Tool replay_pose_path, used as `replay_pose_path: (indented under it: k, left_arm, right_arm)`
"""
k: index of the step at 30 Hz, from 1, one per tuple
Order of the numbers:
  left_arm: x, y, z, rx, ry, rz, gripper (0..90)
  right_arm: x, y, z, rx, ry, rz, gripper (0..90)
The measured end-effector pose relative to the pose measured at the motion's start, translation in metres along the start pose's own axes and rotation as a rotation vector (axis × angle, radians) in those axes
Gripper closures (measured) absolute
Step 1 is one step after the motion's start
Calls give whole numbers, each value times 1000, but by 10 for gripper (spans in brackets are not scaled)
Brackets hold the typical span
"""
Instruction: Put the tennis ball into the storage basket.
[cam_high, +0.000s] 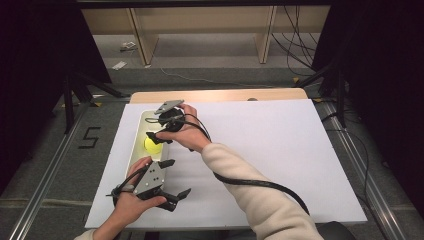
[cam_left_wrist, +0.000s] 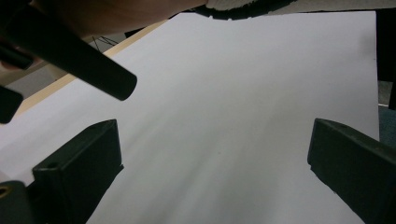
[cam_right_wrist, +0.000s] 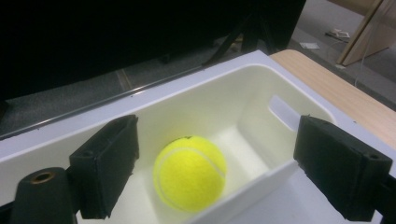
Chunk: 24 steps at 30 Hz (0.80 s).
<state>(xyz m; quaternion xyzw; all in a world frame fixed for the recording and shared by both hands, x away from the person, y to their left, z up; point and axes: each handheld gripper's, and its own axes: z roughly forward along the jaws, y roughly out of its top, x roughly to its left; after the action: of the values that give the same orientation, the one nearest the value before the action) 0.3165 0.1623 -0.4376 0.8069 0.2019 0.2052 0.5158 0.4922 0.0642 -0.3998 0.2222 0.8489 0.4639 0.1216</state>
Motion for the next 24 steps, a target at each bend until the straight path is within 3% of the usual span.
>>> replay_pose_path:
  k: [24]
  left_arm:
    - [1,0,-1,1,7,-3,23]
  right_arm:
    - [-32,-26,-57,-9,-66,56,153]
